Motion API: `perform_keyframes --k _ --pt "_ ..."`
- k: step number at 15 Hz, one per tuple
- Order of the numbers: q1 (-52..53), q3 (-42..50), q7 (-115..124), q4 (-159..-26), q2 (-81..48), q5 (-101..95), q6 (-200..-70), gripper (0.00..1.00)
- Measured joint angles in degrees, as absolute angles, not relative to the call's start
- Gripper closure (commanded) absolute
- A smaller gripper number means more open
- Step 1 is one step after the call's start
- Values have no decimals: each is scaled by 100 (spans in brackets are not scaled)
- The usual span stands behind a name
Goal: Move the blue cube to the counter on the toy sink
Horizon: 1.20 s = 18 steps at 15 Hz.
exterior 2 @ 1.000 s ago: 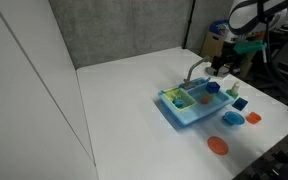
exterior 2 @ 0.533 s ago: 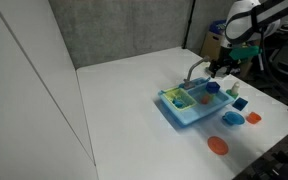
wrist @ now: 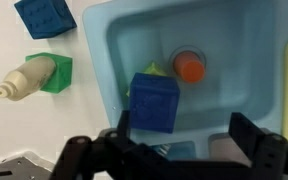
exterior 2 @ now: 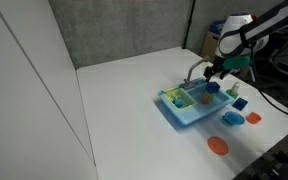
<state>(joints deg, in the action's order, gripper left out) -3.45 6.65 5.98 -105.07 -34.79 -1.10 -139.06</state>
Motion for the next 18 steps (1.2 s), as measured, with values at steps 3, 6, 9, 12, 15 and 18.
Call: perform_keyframes --k 3,6,9,12,15,18 --pt "-349 746 598 -10394 -3679 -110 -14092 0" --pt "-393 788 598 -10272 -3876 -108 -14230 0" --pt "-476 761 596 -10152 -4077 -63 -14275 0" --pt "-525 722 596 -10081 -4232 -20 -14275 25" --pt "-530 698 596 -10052 -4346 12 -14275 44" --pt "-523 688 596 -10050 -4350 13 -14275 68"
